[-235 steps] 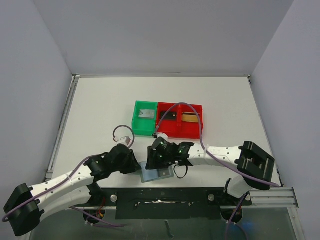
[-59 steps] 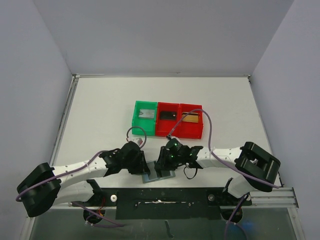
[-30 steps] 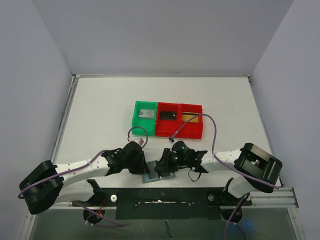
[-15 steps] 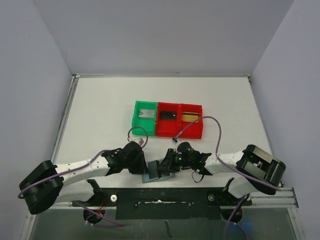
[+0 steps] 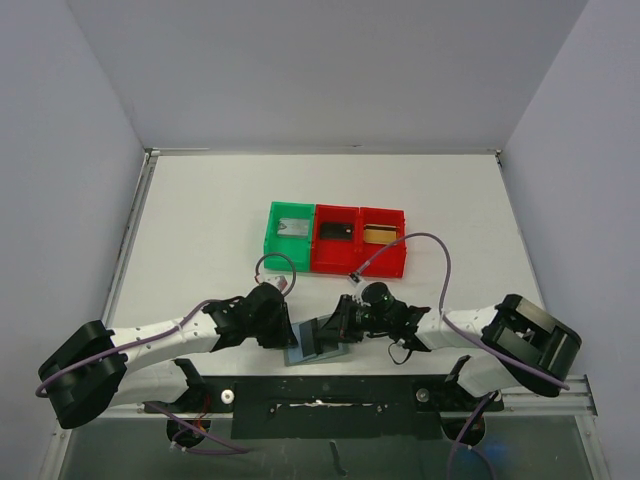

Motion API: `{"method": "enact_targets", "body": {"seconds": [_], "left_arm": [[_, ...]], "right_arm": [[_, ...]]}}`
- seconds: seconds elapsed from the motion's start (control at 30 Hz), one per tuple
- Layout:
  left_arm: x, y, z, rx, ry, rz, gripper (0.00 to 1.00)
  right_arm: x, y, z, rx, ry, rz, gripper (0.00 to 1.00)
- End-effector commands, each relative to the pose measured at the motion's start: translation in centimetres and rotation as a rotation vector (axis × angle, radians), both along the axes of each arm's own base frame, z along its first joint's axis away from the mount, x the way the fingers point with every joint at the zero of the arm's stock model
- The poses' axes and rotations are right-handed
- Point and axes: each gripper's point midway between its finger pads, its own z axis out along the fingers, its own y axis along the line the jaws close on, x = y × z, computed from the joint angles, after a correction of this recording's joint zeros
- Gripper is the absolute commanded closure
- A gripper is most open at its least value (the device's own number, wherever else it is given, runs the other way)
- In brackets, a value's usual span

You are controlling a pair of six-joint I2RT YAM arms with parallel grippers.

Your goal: Take the credit cards out of the card holder

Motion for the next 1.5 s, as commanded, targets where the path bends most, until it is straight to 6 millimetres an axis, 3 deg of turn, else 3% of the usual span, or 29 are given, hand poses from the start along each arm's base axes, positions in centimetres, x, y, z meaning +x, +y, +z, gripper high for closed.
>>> {"method": "enact_targets", "body": {"seconds": [0.0, 0.17, 0.3, 0.5, 0.6, 0.7, 0.8, 1.0, 1.33, 1.47], "left_arm": [[0.5, 1.0, -0.4, 0.064, -0.031, 0.012, 0.88], [0.7, 1.0, 0.3, 0.046, -0.044, 0.029, 0.88], [1.2, -0.1, 2.2, -0.029, -0.079, 0.044, 0.82], [2.1, -3.0, 6.5, -0.198, -0.154, 0.042, 0.73], [2.0, -4.1, 7.0, -0.245, -0.164, 0.023, 0.72], [1.3, -4.5, 5.8, -0.254, -0.132, 0.001, 0.74], [0.8, -4.3, 4.1, -0.218, -0.098, -0.004, 0.84], [0.3, -1.8, 0.7, -0.046, -0.048, 0.03, 0.96], [0.5, 0.4, -0.2, 0.035, -0.07, 0.073, 0.98], [0.2, 0.3, -0.9, 0.022, -0.054, 0.071, 0.99]], "right_arm": [[0.5, 0.3, 2.2, 0.064, -0.062, 0.019, 0.93], [0.8, -0.9, 2.0, 0.047, -0.064, -0.009, 0.94], [0.8, -1.3, 1.1, -0.002, -0.048, -0.016, 0.95], [0.9, -0.2, 0.7, -0.009, -0.034, 0.001, 0.96], [1.1, 0.4, 0.3, -0.036, -0.028, 0.001, 0.96], [1.4, 0.6, -0.1, -0.058, -0.016, -0.012, 0.96], [1.3, 0.9, -0.1, -0.058, -0.017, -0.008, 0.97], [1.3, 0.9, 0.3, -0.046, -0.027, -0.011, 0.96], [1.3, 1.6, 1.3, 0.009, -0.04, 0.008, 0.94], [1.2, 1.9, 1.3, 0.022, -0.03, 0.016, 0.86]]}}
